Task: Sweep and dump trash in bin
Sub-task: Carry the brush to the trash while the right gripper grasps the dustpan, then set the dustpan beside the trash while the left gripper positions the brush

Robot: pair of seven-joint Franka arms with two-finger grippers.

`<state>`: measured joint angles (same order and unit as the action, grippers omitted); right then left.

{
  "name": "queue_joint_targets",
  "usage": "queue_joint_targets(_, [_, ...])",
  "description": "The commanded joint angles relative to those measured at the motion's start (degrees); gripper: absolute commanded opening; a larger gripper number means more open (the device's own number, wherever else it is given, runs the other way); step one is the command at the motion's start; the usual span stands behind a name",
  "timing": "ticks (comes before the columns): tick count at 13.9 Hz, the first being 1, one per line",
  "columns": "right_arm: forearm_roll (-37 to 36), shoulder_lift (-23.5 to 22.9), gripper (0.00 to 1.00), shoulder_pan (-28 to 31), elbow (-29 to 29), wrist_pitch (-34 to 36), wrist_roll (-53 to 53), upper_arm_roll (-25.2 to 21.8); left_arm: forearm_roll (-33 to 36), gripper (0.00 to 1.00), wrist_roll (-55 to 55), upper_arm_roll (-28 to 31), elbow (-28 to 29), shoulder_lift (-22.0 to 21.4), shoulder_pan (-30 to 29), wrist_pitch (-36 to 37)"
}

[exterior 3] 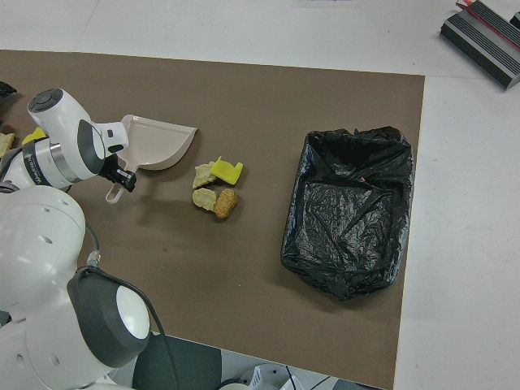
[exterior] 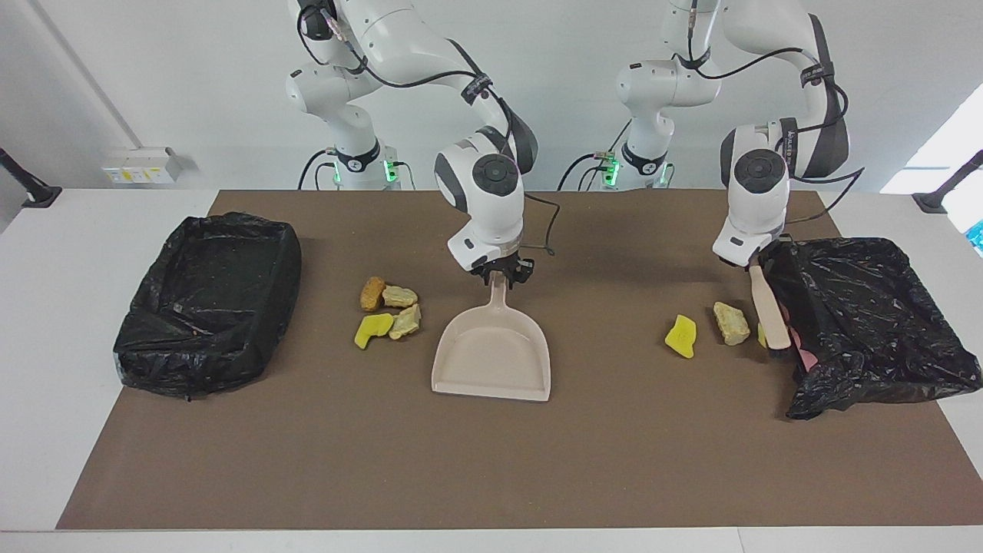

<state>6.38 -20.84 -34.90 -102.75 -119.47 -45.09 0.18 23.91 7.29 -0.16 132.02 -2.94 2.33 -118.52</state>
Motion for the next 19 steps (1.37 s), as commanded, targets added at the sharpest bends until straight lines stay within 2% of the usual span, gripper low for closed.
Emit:
queue_joint_targets(1, [1.7,2.1,0.0,1.0,-1.1,0.3,3.8,0.1,-5.8,0.0,-3.2,-0.4,1.7,-1.3,2.9,-0.9])
queue_joint_targets(3, [1.9,5.4,0.0,2.7,-1.7,0.6,19.9,0.0,-10.8,0.0,-3.0,-0.4,1.1,-1.2,6.6,-0.4])
queue_joint_targets(5, [1.5,12.8,0.0,6.7,-4.7,3.5,33.2,0.0,-13.8,0.0,-1.6,-0.3,-1.7,-1.2,10.5,3.3])
queue_joint_targets(9, [0.0,22.6,0.0,12.6,-8.2,14.5,57.5,-0.1,-17.7,0.0,-1.2,0.1,-10.4,-1.8,9.8,10.2])
queue_joint_targets(12, [-0.1,28.2,0.0,17.4,-11.4,18.5,78.5,-0.1,-17.8,0.0,-1.4,0.2,-11.5,-1.8,7.3,10.3])
queue_joint_targets(14, [-2.9,28.9,0.0,16.5,-12.5,18.7,90.0,0.0,-17.8,0.0,-2.1,0.2,-10.7,-1.9,4.1,8.8])
queue_joint_targets(17, [-8.6,25.9,0.0,10.8,-12.7,18.1,91.2,0.1,-17.8,0.0,-4.1,0.2,-7.8,-2.4,-0.9,5.8])
queue_joint_targets(19, [-10.5,22.7,0.0,8.5,-12.7,13.2,91.1,0.1,-17.8,0.0,-5.0,0.2,-3.1,-2.8,-2.9,0.3])
